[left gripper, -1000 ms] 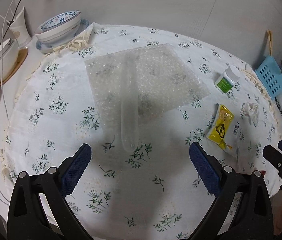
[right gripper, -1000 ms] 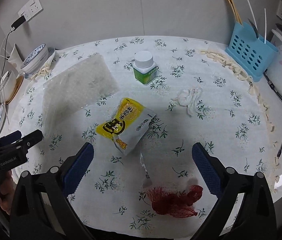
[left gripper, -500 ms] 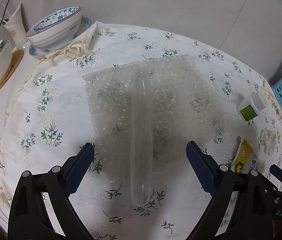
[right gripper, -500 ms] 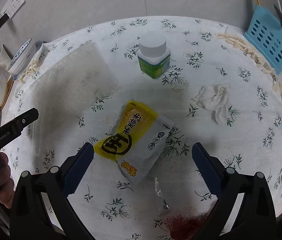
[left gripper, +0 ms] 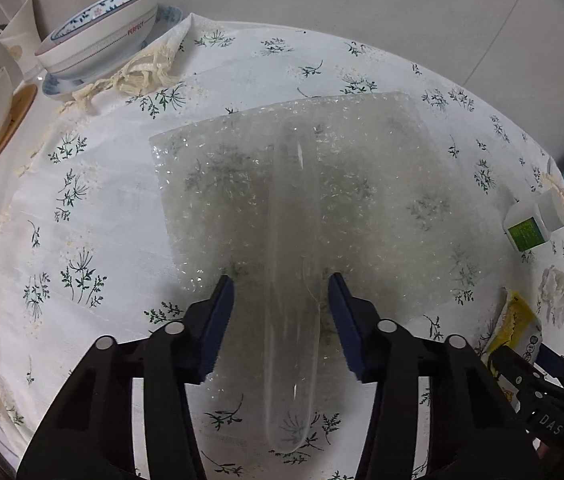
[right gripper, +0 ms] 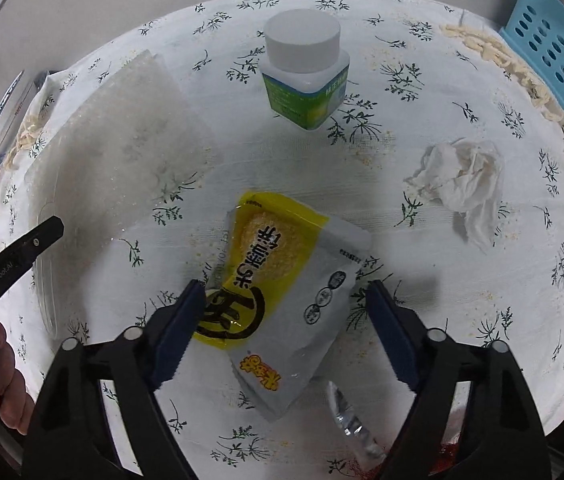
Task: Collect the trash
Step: 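Grasp the clear plastic tube with the left gripper while the right grasps the yellow snack bag, then lift the clear tube and yellow bag off the table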
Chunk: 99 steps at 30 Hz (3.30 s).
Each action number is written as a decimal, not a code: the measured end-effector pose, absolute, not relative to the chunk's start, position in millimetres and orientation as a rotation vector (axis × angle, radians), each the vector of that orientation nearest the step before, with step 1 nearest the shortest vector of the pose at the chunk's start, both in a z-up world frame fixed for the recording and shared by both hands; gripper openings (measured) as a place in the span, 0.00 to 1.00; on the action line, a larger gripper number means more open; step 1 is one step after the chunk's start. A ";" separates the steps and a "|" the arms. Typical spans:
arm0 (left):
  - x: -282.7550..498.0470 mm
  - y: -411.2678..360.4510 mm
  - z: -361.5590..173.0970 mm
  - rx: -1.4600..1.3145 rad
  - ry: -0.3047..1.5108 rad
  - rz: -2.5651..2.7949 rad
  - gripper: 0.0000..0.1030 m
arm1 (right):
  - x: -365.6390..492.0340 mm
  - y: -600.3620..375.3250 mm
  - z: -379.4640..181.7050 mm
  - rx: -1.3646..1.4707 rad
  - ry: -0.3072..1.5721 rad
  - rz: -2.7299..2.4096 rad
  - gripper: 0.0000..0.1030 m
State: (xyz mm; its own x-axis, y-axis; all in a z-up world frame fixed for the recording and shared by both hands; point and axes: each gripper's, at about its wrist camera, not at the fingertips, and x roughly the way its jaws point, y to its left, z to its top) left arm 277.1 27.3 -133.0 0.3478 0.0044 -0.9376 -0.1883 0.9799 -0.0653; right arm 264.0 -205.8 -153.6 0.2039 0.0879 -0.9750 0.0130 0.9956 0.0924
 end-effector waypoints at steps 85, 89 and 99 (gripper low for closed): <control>118.0 22.2 -55.0 -0.135 1.121 0.050 0.26 | 141.2 -203.2 -52.7 0.048 1.167 0.031 0.21; 108.4 20.9 -52.4 -0.131 1.117 0.044 0.26 | 131.6 -204.1 -47.2 0.051 1.154 0.030 0.21; 80.7 19.4 -47.5 -0.133 1.108 0.031 0.26 | 103.7 -203.3 -36.0 0.054 1.125 0.038 0.21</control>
